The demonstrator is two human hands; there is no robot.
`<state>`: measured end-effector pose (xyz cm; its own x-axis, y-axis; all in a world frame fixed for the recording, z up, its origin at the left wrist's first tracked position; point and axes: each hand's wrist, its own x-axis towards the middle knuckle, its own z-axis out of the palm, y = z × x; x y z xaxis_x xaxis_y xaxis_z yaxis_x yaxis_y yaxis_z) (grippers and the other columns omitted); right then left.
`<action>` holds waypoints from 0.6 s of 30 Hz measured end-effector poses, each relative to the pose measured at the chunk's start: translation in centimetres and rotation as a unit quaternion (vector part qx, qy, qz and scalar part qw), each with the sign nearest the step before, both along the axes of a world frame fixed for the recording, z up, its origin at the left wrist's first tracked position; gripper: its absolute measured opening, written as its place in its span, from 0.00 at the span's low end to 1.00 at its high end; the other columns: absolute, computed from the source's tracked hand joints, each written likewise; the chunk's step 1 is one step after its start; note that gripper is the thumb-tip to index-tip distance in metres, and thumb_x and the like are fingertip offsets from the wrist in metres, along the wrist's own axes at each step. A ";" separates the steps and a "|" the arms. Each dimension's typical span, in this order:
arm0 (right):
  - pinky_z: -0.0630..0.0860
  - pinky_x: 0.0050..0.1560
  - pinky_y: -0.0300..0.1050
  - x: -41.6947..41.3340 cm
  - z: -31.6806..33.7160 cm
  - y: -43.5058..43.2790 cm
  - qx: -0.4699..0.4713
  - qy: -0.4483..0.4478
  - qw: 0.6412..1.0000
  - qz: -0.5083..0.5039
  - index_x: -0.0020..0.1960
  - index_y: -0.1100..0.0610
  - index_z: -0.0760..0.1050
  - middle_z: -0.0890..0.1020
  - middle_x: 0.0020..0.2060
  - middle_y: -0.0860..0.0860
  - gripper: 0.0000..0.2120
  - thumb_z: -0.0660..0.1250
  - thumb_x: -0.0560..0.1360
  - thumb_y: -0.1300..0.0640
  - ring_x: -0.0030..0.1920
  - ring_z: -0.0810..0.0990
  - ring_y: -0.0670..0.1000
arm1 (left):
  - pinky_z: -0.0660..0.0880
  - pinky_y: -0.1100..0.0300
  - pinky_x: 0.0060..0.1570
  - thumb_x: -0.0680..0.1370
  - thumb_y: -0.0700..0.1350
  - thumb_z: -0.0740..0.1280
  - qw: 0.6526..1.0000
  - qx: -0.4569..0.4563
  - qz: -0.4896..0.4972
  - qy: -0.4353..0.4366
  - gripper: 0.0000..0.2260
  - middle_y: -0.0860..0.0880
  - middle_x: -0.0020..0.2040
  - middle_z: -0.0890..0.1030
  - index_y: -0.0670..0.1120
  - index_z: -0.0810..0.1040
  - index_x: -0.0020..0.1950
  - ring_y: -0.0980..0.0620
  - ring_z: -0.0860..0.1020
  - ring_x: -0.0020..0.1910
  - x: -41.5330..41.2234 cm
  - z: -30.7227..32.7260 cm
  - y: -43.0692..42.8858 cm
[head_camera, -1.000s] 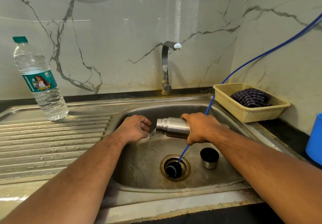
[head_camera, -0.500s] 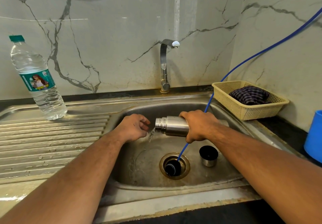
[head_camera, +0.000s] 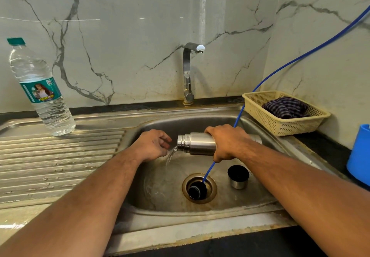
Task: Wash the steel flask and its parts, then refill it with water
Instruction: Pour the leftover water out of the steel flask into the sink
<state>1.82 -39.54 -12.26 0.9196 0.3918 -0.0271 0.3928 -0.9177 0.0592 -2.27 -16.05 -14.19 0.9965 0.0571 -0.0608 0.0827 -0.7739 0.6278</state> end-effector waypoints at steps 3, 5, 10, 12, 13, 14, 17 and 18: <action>0.77 0.61 0.57 0.0 0.0 0.0 -0.003 -0.001 1.000 -0.001 0.71 0.45 0.67 0.79 0.58 0.49 0.39 0.81 0.65 0.49 0.59 0.78 0.53 | 0.71 0.71 0.45 0.75 0.36 0.75 1.000 0.003 0.000 0.000 0.22 0.51 0.57 0.84 0.49 0.78 0.68 0.56 0.81 0.56 -0.1 0.1 0.0; 0.77 0.61 0.57 -0.1 0.0 0.0 -0.005 -0.002 1.000 -0.003 0.71 0.45 0.67 0.79 0.59 0.50 0.39 0.82 0.65 0.49 0.59 0.78 0.53 | 0.72 0.71 0.45 0.75 0.36 0.75 1.000 0.002 0.001 0.000 0.22 0.51 0.57 0.84 0.49 0.78 0.68 0.56 0.81 0.56 -0.1 0.1 -0.1; 0.77 0.61 0.58 0.0 -0.1 0.1 -0.006 0.001 1.000 -0.004 0.71 0.45 0.67 0.79 0.59 0.50 0.39 0.82 0.65 0.49 0.59 0.78 0.54 | 0.71 0.72 0.44 0.75 0.36 0.75 1.000 0.005 0.000 -0.002 0.23 0.50 0.58 0.84 0.48 0.78 0.68 0.56 0.81 0.56 -0.2 0.2 -0.1; 0.77 0.62 0.59 0.0 -0.1 0.0 -0.007 -0.002 1.000 -0.004 0.71 0.45 0.67 0.80 0.59 0.50 0.39 0.82 0.65 0.49 0.60 0.78 0.54 | 0.71 0.71 0.46 0.75 0.36 0.75 1.000 0.006 -0.001 -0.003 0.23 0.50 0.58 0.84 0.48 0.78 0.68 0.56 0.81 0.56 -0.3 0.3 -0.2; 0.76 0.62 0.59 0.0 -0.1 0.0 -0.008 -0.003 1.000 -0.004 0.71 0.45 0.67 0.80 0.59 0.50 0.39 0.82 0.65 0.49 0.60 0.78 0.54 | 0.72 0.70 0.48 0.75 0.36 0.75 1.000 0.007 -0.001 -0.003 0.23 0.50 0.58 0.84 0.48 0.79 0.68 0.56 0.81 0.56 -0.3 0.3 -0.1; 0.76 0.62 0.59 0.0 -0.1 0.1 -0.008 -0.004 1.000 -0.004 0.71 0.45 0.68 0.80 0.59 0.50 0.39 0.82 0.65 0.49 0.60 0.78 0.54 | 0.72 0.69 0.50 0.75 0.36 0.75 1.000 0.009 -0.002 -0.003 0.23 0.50 0.58 0.84 0.49 0.79 0.68 0.56 0.81 0.56 -0.3 0.3 -0.2; 0.76 0.62 0.58 0.0 -0.2 0.0 -0.011 -0.008 1.000 -0.005 0.70 0.45 0.68 0.80 0.59 0.50 0.39 0.82 0.64 0.49 0.60 0.77 0.53 | 0.72 0.67 0.53 0.75 0.36 0.75 1.000 0.011 -0.002 -0.003 0.22 0.50 0.58 0.84 0.49 0.78 0.68 0.56 0.80 0.57 -0.4 0.4 -0.2; 0.76 0.62 0.58 0.0 -0.2 0.0 -0.011 -0.008 1.000 -0.005 0.70 0.45 0.68 0.79 0.59 0.50 0.39 0.82 0.64 0.49 0.60 0.77 0.53 | 0.72 0.66 0.53 0.75 0.36 0.75 1.000 0.011 -0.001 -0.003 0.22 0.50 0.59 0.84 0.49 0.78 0.68 0.56 0.80 0.57 -0.4 0.4 -0.3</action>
